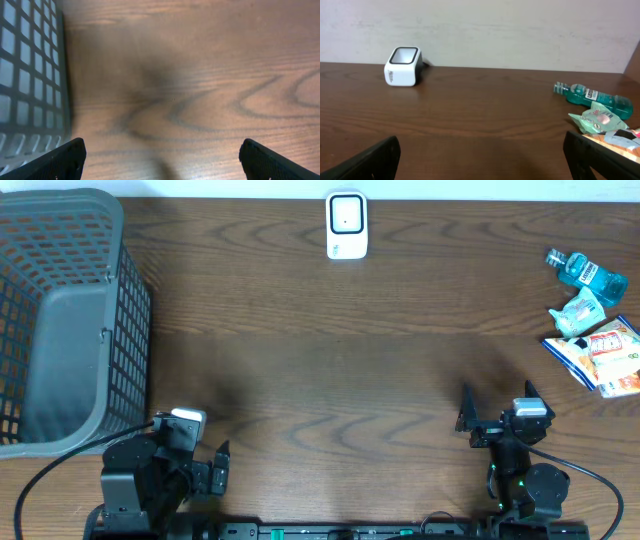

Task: Scan the item barcode

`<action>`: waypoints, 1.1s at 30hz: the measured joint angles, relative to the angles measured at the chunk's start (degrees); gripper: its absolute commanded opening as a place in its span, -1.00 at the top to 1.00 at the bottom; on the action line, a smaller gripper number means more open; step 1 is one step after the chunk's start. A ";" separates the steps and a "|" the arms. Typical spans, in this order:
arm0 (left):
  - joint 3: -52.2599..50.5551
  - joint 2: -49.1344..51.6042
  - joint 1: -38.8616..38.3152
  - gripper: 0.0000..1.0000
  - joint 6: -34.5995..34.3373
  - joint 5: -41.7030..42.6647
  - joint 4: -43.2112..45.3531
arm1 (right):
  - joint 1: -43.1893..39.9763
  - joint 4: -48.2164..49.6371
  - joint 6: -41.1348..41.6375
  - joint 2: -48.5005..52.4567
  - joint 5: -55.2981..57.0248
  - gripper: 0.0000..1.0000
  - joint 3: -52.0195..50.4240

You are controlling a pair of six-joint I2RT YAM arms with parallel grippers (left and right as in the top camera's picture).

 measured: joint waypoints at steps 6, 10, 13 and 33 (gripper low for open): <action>-3.72 -3.93 0.00 -0.96 0.00 0.76 17.88 | 0.00 0.04 0.00 0.00 0.04 -0.98 0.00; -11.80 -11.41 0.00 -0.96 0.00 2.62 30.75 | 0.00 0.02 0.00 0.00 0.04 -0.99 0.00; -18.34 -16.26 0.00 -0.96 0.00 3.98 40.85 | 0.00 0.00 0.00 0.00 0.04 -0.99 0.00; -39.52 -20.74 -1.68 -0.95 -1.62 0.81 64.74 | 0.00 -0.02 0.00 0.00 0.04 -0.99 0.00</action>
